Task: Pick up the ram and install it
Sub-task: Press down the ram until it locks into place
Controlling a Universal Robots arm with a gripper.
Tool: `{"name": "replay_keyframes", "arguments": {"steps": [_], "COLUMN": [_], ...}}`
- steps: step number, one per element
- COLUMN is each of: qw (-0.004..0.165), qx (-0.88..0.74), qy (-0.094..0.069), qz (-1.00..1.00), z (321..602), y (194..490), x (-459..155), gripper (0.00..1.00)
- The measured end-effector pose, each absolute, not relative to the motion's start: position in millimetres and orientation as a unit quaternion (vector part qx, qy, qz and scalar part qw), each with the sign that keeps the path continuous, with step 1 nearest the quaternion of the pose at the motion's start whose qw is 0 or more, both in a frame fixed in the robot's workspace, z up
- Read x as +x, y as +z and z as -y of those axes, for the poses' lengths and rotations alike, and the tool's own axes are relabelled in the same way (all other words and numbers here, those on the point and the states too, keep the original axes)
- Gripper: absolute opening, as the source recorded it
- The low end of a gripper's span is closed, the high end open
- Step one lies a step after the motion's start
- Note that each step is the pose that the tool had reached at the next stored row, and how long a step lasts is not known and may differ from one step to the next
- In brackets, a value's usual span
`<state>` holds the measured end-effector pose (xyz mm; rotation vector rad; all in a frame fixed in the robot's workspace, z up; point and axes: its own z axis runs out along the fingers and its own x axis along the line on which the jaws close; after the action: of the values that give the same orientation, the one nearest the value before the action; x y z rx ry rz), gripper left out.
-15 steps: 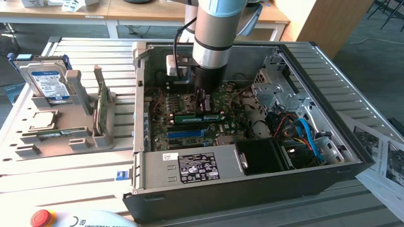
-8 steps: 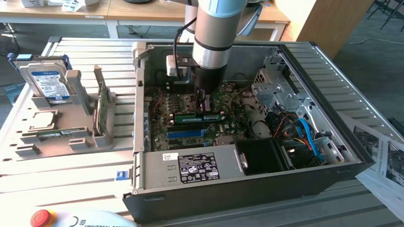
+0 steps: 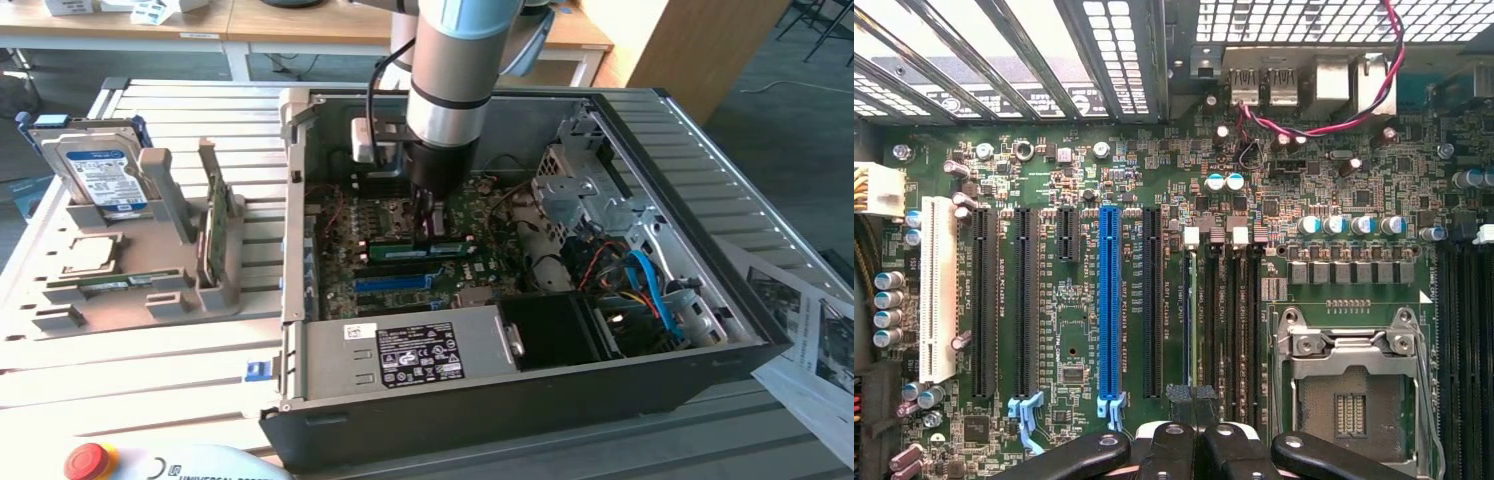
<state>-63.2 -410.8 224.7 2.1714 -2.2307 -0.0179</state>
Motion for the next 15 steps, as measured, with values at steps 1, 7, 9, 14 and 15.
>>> {"name": "replay_keyframes", "arguments": {"steps": [1,7,9,14,15], "qw": [0.014,0.014,0.014,0.014,0.014], "qx": [0.697,0.697,0.697,0.697,0.697], "qy": [-0.006,-0.006,-0.006,-0.006,-0.006], "qz": [0.716,0.716,0.716,0.716,0.716], "z": [410.8,410.8,410.8,410.8,410.8], "y": [224.5,223.7,223.5,223.3,223.2], "x": [-63.2,-63.2,-63.2,-63.2,-63.2], "gripper": [0.10,0.10,0.10,0.10,0.10]}}
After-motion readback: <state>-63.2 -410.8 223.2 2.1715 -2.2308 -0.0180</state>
